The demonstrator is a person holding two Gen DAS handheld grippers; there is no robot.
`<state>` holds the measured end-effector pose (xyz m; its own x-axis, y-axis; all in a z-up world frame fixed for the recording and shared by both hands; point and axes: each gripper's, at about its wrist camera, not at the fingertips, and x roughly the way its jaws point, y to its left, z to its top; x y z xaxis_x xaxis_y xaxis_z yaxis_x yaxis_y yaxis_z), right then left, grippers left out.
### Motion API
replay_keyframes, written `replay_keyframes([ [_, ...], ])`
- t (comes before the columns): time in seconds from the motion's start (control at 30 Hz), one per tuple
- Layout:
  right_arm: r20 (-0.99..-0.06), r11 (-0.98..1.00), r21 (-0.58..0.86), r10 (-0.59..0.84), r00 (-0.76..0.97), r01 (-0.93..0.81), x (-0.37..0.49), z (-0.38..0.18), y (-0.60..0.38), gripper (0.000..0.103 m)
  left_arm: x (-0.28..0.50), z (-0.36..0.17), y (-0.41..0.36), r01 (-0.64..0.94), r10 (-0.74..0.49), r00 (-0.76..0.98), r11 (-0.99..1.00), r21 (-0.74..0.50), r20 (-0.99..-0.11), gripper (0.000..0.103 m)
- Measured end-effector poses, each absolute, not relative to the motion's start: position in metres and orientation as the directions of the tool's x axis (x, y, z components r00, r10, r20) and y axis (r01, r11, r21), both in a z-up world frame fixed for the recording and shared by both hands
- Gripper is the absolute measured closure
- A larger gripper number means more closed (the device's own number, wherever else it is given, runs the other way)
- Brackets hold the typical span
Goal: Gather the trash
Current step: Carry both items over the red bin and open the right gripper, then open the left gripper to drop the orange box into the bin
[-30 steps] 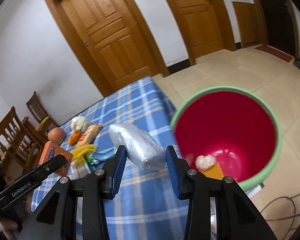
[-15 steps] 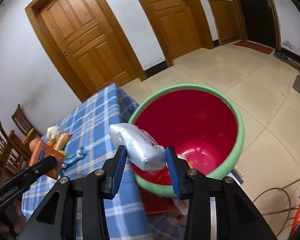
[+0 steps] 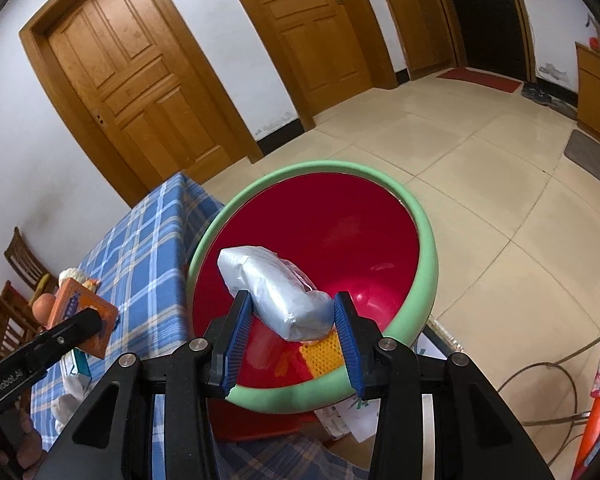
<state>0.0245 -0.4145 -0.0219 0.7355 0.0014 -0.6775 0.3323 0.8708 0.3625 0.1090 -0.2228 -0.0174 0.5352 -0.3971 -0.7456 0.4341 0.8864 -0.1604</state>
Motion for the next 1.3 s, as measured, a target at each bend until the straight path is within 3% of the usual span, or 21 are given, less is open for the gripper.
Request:
replay_keyframes([
  [0.23,-0.680,0.870,0.354,-0.011,0.733,0.342,0.027,-0.024,-0.420,0.052,0.114,-0.025,-0.236,0.450,-0.400,0.518,0.879,-0.157,-0.756,0.057],
  [0.63,-0.662,0.856,0.371,-0.028,0.749,0.360,0.013,-0.018,-0.430,0.052,0.118,-0.027,-0.267,0.506,-0.421,0.517,0.853,-0.130,-0.746,0.056],
  [0.77,-0.661,0.852,0.372,-0.034,0.750,0.367,0.010,-0.017,-0.432,0.052,0.121,-0.026,-0.269,0.499,-0.434,0.518,0.853,-0.151,-0.738,0.037],
  [1.3,-0.641,0.858,0.381,-0.023,0.767,0.345,0.002,-0.008,-0.418,0.052,0.102,-0.007,-0.232,0.443,-0.427,0.555,0.878,-0.180,-0.714,0.037],
])
